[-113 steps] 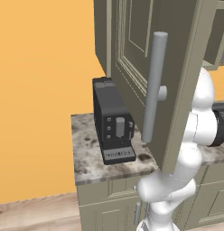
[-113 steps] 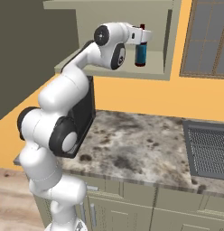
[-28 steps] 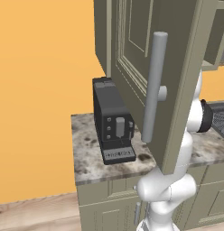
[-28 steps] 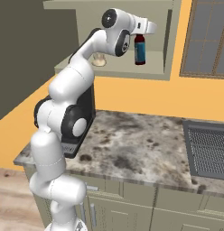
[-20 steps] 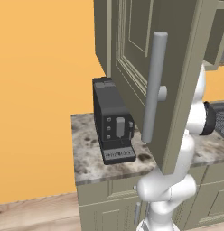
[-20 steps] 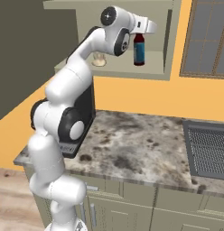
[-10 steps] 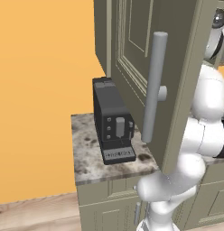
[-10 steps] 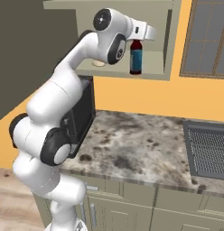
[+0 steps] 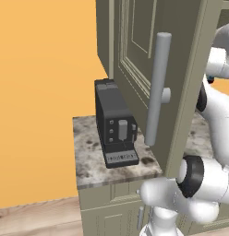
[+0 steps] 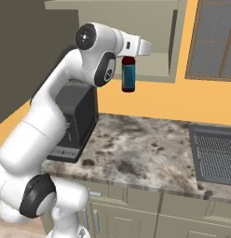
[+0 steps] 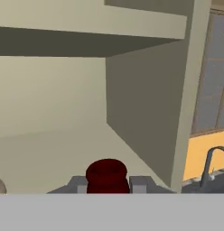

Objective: Get the candle and the beer from the cabinet and move them to the dining counter.

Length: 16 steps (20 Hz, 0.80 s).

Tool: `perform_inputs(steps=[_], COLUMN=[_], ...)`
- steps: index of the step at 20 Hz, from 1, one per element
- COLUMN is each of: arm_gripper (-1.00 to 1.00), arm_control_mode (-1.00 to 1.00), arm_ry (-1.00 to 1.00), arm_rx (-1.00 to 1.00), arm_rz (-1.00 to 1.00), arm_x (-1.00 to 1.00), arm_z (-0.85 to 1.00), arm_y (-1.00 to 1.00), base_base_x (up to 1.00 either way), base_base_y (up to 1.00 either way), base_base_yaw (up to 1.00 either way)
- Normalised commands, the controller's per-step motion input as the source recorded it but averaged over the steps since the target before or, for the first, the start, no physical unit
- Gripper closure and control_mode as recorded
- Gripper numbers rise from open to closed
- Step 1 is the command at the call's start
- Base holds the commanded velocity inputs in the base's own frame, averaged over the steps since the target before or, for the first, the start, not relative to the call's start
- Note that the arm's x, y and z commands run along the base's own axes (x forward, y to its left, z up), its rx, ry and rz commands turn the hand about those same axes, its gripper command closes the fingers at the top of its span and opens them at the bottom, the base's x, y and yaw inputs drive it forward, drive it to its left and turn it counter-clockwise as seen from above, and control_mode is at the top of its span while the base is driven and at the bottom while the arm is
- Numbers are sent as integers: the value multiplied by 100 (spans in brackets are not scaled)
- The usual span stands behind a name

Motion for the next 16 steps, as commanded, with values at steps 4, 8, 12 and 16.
perform_inputs(steps=[4,8,12,16], arm_gripper=[100,100,100,100], arm_control_mode=[-100,-100,-100,-100], arm_ry=[0,0,0,0], arm_rx=[2,0,0,0], arm_rz=[7,7,6,4], arm_x=[-100,-100,-100,-89], arm_z=[-20,-12,-13,-5], arm_y=[41,46,47,28], base_base_x=[0,0,0,0], base_base_y=[0,0,0,0], base_base_yaw=[0,0,0,0])
